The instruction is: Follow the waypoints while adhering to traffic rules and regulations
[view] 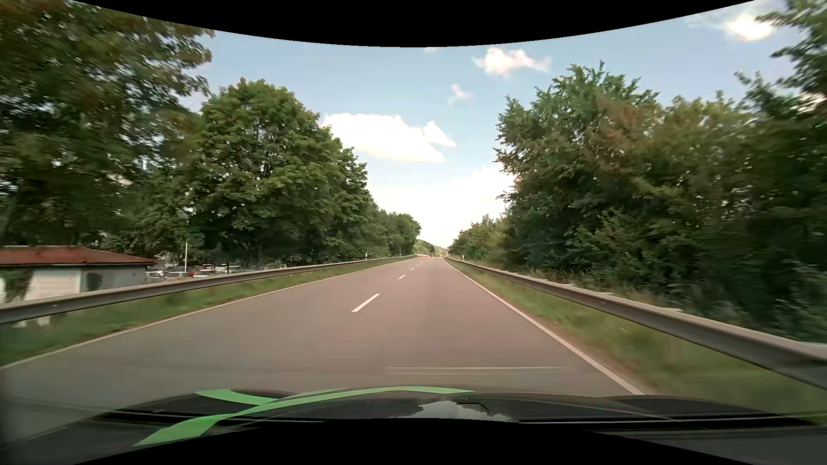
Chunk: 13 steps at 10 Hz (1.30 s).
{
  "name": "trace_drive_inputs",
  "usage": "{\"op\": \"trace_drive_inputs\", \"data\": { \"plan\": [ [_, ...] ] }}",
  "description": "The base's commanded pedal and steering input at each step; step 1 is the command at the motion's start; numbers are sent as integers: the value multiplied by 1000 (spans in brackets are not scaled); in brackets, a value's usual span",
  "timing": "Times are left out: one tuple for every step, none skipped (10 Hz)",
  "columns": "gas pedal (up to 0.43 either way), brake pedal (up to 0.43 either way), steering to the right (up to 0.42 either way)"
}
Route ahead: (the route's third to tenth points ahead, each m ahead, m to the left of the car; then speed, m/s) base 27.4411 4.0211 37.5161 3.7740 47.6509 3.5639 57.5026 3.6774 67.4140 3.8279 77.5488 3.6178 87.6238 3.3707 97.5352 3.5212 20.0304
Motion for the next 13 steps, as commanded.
{"op": "trace_drive_inputs", "data": {
  "plan": [
    [177,0,0],
    [209,0,-1],
    [228,0,-1],
    [228,0,-1],
    [228,0,-1],
    [228,0,-1],
    [220,0,-1],
    [189,0,-1],
    [169,0,-1],
    [169,0,-1],
    [169,0,-1],
    [169,0,-1],
    [157,0,-1]
  ]
}}
